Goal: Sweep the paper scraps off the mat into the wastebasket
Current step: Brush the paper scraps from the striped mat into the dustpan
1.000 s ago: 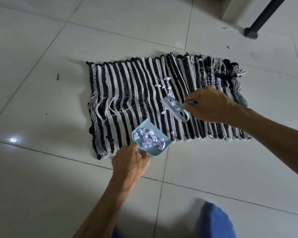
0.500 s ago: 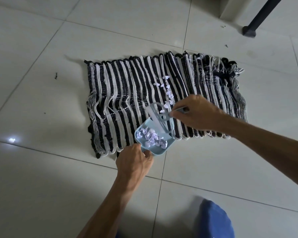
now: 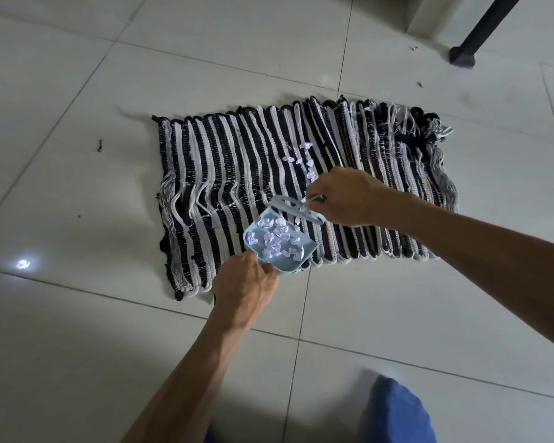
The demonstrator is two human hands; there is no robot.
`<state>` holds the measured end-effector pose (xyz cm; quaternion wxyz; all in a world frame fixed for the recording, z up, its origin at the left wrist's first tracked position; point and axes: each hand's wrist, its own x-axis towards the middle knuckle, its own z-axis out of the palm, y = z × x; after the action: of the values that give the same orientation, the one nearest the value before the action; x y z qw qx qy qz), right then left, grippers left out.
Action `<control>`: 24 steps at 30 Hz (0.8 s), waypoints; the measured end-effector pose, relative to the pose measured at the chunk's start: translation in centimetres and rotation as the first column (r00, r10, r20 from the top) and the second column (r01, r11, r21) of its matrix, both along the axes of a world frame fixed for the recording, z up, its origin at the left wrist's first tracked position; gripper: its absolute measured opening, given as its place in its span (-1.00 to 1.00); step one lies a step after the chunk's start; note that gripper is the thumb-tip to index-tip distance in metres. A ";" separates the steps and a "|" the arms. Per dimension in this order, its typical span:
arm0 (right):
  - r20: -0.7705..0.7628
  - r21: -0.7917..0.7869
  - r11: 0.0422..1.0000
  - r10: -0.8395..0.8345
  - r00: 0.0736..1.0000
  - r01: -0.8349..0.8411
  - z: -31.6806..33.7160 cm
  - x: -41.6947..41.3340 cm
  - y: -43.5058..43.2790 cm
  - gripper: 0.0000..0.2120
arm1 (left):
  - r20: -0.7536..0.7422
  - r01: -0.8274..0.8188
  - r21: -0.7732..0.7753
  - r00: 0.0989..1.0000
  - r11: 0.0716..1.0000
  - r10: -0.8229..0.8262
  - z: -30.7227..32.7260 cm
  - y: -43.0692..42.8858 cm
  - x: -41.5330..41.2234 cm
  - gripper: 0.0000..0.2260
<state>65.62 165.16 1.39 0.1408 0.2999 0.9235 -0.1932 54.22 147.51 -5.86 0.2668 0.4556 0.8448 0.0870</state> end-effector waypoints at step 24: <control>0.047 0.189 0.972 -0.151 0.987 0.140 -0.8 -0.3 6.1 -0.75 | 0.031 0.008 0.083 0.999 0.997 -0.011 -1.1 4.1 0.0 -0.81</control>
<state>65.36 171.25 0.64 0.1260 0.3844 0.9082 -0.1069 54.26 151.66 -6.96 0.2614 0.4686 0.8341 0.1277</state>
